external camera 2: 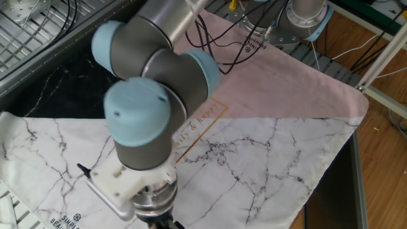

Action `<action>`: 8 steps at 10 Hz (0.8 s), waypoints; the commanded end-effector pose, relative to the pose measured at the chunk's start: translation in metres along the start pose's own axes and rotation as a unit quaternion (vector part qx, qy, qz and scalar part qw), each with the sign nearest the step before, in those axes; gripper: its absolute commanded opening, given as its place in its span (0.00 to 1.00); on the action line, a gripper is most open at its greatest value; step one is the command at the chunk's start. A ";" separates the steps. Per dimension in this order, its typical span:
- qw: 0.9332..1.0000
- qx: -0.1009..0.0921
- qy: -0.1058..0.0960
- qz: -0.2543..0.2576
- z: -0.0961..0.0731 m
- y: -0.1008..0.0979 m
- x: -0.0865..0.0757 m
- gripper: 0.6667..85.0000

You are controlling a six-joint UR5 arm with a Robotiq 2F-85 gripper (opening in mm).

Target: Pick up the small block on the left and move it to the right

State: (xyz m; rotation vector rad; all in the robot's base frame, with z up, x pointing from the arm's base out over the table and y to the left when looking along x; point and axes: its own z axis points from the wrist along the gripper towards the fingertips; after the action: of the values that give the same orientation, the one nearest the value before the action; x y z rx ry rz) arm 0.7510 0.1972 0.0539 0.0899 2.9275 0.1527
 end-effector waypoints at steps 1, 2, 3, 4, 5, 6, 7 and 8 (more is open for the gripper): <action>0.999 0.021 -0.024 0.008 0.012 -0.011 -0.007 0.00; 0.999 0.020 -0.027 0.010 0.015 -0.012 -0.009 0.00; 0.999 0.017 -0.028 0.009 0.018 -0.011 -0.010 0.02; 0.999 0.006 -0.034 0.007 0.019 -0.005 -0.012 0.06; 0.999 0.004 -0.035 0.007 0.020 -0.004 -0.013 0.09; 0.999 0.004 -0.033 0.010 0.021 -0.004 -0.011 0.09; 0.999 0.006 -0.035 0.010 0.022 -0.005 -0.010 0.13; 0.999 0.012 -0.036 0.008 0.023 -0.008 -0.009 0.17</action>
State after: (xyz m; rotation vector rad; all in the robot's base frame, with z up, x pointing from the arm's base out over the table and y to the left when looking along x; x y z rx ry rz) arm 0.7638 0.1920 0.0352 0.1063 2.8655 0.1116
